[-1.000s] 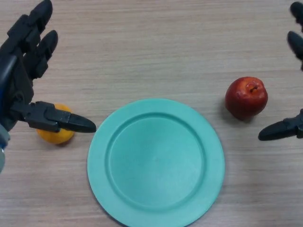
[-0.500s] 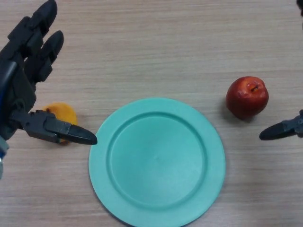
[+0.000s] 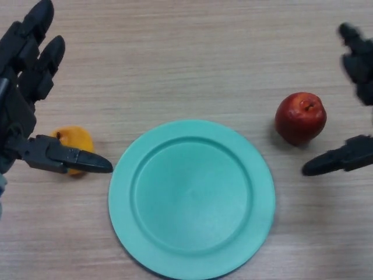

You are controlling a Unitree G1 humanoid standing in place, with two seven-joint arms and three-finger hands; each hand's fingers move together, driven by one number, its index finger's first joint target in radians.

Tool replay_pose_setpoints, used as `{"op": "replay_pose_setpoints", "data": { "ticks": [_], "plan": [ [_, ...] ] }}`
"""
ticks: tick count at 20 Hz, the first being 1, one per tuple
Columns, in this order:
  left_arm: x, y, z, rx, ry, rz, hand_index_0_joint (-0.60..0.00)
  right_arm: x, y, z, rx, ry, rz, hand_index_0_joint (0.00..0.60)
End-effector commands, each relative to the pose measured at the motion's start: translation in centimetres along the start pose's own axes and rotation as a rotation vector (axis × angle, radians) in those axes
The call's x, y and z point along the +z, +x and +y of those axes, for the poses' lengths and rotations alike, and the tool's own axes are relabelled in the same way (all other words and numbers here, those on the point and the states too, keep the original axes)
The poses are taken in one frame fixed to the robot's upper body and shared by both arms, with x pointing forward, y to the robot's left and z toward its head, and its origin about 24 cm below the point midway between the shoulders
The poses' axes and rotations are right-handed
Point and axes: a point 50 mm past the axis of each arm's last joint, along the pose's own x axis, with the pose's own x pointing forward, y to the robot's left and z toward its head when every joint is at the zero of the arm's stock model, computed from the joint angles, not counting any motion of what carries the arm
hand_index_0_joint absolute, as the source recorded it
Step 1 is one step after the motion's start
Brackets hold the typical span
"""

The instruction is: Pick up the red apple and place it on the plate

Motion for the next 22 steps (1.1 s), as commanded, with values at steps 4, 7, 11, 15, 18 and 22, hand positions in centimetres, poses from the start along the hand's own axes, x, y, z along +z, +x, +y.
{"op": "replay_pose_setpoints", "data": {
  "ticks": [4, 7, 11, 15, 18, 22],
  "plan": [
    [3.7, -0.1, 0.3, 0.022, 0.086, -0.237, 0.0, 0.8, 2.3, -2.6, -0.11, -0.23, -0.174, 0.0],
    [3.3, -0.2, -0.1, 0.013, 0.088, -0.196, 0.0, -1.4, 4.0, -2.5, -0.115, -0.243, -0.121, 0.0],
    [3.0, 0.1, 0.2, 0.033, 0.095, -0.192, 0.0, -2.6, 5.0, -2.3, -0.139, -0.226, -0.056, 0.3],
    [3.2, 1.1, 1.5, 0.133, 0.107, -0.235, 0.0, -3.9, 6.4, -2.6, -0.223, -0.244, 0.067, 0.6],
    [3.6, 1.4, 2.4, 0.206, 0.137, -0.278, 0.0, -4.1, 6.2, -3.2, -0.236, -0.253, 0.068, 0.6],
    [3.7, 1.4, 3.1, 0.27, 0.147, -0.332, -0.5, -1.6, 5.4, -3.7, -0.257, -0.127, -0.009, 0.6]
  ]
}}
